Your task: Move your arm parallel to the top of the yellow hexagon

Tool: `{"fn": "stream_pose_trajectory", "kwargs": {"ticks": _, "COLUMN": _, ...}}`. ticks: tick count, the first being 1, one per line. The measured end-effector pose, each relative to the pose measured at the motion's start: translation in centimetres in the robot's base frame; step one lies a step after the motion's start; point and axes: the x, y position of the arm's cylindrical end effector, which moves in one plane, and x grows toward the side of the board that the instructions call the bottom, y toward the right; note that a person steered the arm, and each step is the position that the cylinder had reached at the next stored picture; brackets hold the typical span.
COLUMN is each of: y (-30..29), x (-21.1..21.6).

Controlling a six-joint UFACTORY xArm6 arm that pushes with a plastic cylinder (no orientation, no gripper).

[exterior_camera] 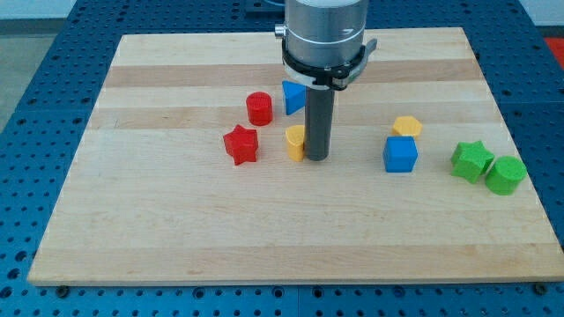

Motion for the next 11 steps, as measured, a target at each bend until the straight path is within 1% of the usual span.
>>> {"fn": "stream_pose_trajectory", "kwargs": {"ticks": 2, "y": 0.9, "x": -0.4}}
{"fn": "stream_pose_trajectory", "kwargs": {"ticks": 3, "y": 2.3, "x": -2.1}}
{"fn": "stream_pose_trajectory", "kwargs": {"ticks": 5, "y": 2.7, "x": -8.2}}
{"fn": "stream_pose_trajectory", "kwargs": {"ticks": 6, "y": 4.4, "x": -11.0}}
{"fn": "stream_pose_trajectory", "kwargs": {"ticks": 8, "y": 10.0, "x": -15.2}}
{"fn": "stream_pose_trajectory", "kwargs": {"ticks": 10, "y": 13.5, "x": -15.2}}
{"fn": "stream_pose_trajectory", "kwargs": {"ticks": 11, "y": 14.2, "x": -14.3}}
